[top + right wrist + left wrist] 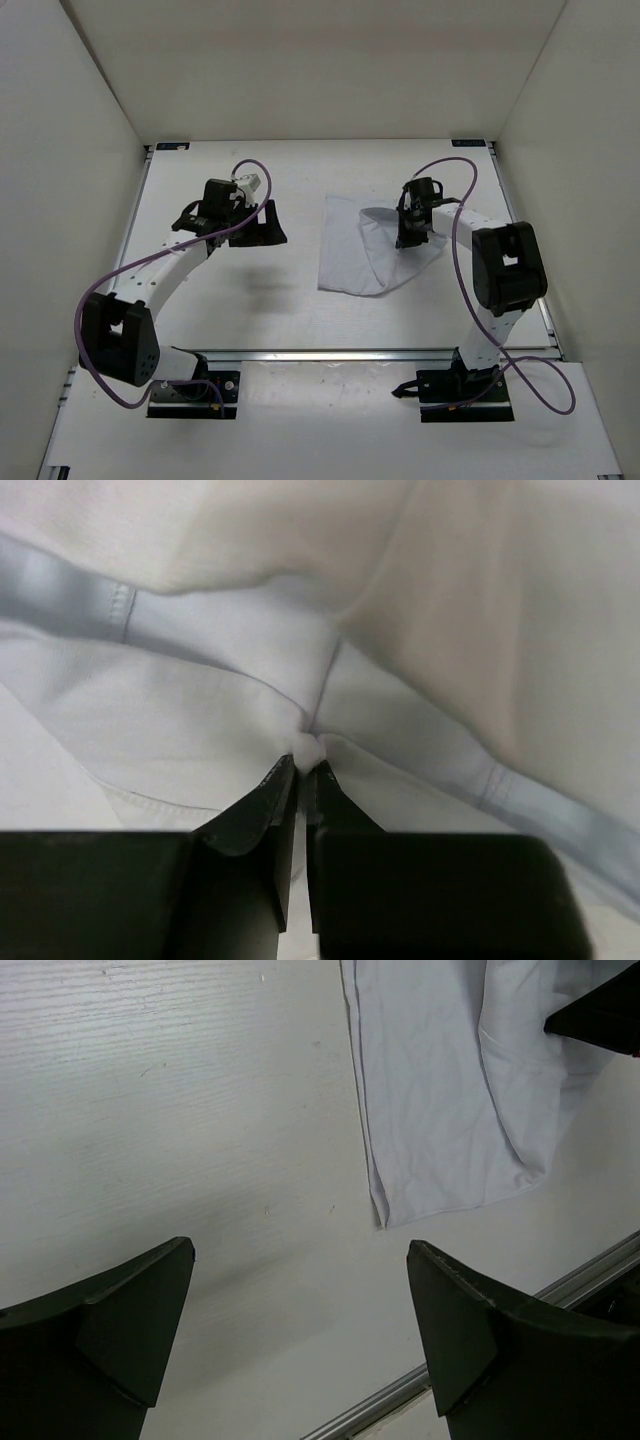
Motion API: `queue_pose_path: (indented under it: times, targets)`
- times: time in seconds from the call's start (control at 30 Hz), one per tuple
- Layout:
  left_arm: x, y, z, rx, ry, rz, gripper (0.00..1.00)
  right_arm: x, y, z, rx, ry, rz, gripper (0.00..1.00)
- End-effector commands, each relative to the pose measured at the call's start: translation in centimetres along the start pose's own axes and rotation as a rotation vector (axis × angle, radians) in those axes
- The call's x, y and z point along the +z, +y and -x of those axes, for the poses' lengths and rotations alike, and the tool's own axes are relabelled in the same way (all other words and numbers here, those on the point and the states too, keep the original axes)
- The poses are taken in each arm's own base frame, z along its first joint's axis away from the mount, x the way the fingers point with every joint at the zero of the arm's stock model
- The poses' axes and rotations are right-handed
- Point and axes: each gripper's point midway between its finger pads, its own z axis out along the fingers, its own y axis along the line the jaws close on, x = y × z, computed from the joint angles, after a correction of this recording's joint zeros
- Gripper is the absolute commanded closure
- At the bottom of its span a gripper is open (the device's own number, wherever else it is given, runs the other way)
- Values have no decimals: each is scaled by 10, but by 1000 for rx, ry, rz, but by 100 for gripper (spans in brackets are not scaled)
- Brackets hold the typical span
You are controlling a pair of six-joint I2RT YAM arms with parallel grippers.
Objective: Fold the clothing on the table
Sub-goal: Flatten the skirt out
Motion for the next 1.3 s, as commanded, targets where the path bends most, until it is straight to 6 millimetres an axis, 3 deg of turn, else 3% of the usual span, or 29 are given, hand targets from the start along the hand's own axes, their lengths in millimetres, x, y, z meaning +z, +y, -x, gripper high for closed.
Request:
queue_pose_path:
  times: [0.0, 0.2, 0.33, 0.43, 0.47, 0.5, 0.53, 0.63, 0.67, 0.73, 0.77, 0.83, 0.87, 0.9, 0.93, 1.0, 1.07, 1.1, 1.17, 1.2, 1.27]
  targets:
    - [-12, -2, 6, 21, -31, 3, 1, -7, -1, 28, -5, -76, -13, 100]
    - [-8, -7, 4, 15, -24, -23, 1, -36, 1, 54, -50, -129, -52, 100]
    - [-1, -18, 11, 30, -41, -59, 2, -71, 17, 75, -103, -191, 6, 100]
    - [5, -26, 20, 35, -46, -105, 2, -119, 47, 119, -188, -314, 139, 100]
    - [6, -25, 25, 28, -53, -104, 1, -127, 50, 124, -200, -318, 157, 100]
    - [8, -28, 31, 27, -63, -118, 1, -151, 65, 148, -239, -388, 215, 100]
    - [9, -28, 35, 21, -67, -127, 1, -150, 65, 151, -237, -369, 222, 100]
    - [8, -36, 60, 33, -115, -160, 1, -222, 84, 220, -340, -547, 265, 100]
    - [6, -38, 64, 34, -118, -164, 2, -234, 86, 228, -341, -580, 287, 100]
    - [-1, -47, 82, 55, -154, -183, 1, -283, 91, 254, -381, -725, 344, 100]
    - [-5, -50, 89, 66, -168, -184, 1, -300, 89, 264, -406, -776, 290, 100]
    - [-7, -50, 96, 78, -178, -177, 1, -325, 89, 261, -454, -843, 202, 100]
    - [-10, -52, 99, 87, -185, -178, 1, -323, 80, 260, -459, -844, 137, 100]
    - [-14, -52, 102, 86, -200, -175, 1, -329, 85, 253, -471, -851, 125, 100]
    - [-14, -51, 103, 88, -203, -177, 1, -319, 82, 245, -479, -820, 86, 100]
    - [-14, -47, 101, 79, -203, -174, 2, -293, 79, 227, -477, -736, 83, 100]
    - [-13, -44, 96, 76, -191, -172, 1, -243, 87, 190, -466, -578, 146, 100]
    - [-15, -39, 98, 71, -198, -159, 1, -234, 96, 176, -484, -543, 169, 100]
    - [-16, -37, 94, 68, -196, -154, 1, -188, 121, 127, -559, -395, 193, 100]
    - [-13, -37, 86, 64, -173, -154, 1, -169, 123, 114, -585, -342, 178, 100]
    - [-16, -34, 85, 59, -183, -148, 1, -144, 159, 76, -674, -235, 241, 100]
